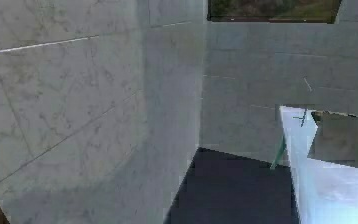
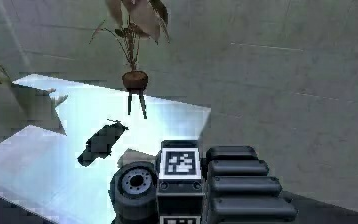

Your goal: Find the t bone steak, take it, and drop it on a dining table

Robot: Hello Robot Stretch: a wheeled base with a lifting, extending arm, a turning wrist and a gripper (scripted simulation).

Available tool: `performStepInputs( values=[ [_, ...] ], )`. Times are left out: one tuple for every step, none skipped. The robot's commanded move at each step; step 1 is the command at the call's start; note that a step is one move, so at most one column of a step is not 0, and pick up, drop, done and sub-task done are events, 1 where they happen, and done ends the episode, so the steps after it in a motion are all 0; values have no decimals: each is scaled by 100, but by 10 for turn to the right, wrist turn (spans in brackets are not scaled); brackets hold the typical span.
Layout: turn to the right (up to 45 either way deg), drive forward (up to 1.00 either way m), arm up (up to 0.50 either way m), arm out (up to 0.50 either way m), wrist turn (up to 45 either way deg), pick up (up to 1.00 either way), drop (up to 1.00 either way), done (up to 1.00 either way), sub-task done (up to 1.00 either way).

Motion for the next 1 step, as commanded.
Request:
performStepInputs(
  values=[
    [-420, 0, 0, 0, 0, 0, 0, 0, 0]
  ],
)
